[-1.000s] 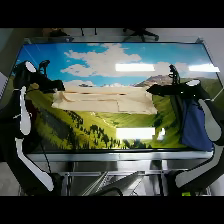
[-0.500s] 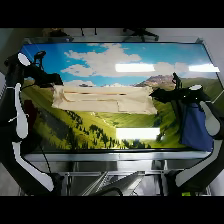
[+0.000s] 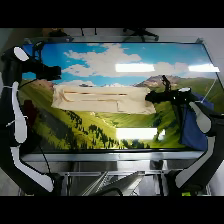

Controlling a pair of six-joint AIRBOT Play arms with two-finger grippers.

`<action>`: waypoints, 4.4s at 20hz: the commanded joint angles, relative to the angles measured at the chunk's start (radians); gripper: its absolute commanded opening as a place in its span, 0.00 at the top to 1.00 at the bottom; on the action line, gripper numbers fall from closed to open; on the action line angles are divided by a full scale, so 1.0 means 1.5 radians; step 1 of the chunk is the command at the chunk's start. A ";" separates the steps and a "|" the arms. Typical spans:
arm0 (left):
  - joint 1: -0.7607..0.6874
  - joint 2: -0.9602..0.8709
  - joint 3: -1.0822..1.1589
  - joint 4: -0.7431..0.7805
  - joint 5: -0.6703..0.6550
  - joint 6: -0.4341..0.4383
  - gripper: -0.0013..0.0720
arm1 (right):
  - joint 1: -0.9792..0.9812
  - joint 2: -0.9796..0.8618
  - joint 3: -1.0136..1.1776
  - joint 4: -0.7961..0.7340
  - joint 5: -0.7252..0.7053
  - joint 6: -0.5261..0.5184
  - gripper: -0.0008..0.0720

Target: Fold the shirts.

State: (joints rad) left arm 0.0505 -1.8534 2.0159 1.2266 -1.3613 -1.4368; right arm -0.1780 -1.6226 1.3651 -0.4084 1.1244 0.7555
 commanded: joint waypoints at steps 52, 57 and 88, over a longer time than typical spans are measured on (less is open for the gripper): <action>-0.043 0.415 -0.254 -0.242 -0.009 0.110 0.96 | 0.331 0.054 0.421 -0.324 0.002 0.368 0.11; -0.043 0.418 -0.255 -0.243 -0.018 0.110 0.96 | 0.145 0.058 0.382 -0.401 0.155 0.432 0.10; -0.043 0.418 -0.255 -0.244 -0.018 0.109 0.96 | 0.010 0.148 0.450 0.018 0.031 0.299 0.96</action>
State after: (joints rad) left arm -0.0143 -1.2278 1.6337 0.8619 -1.3884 -1.2736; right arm -0.0738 -1.4780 1.9976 -0.3931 1.2514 1.1595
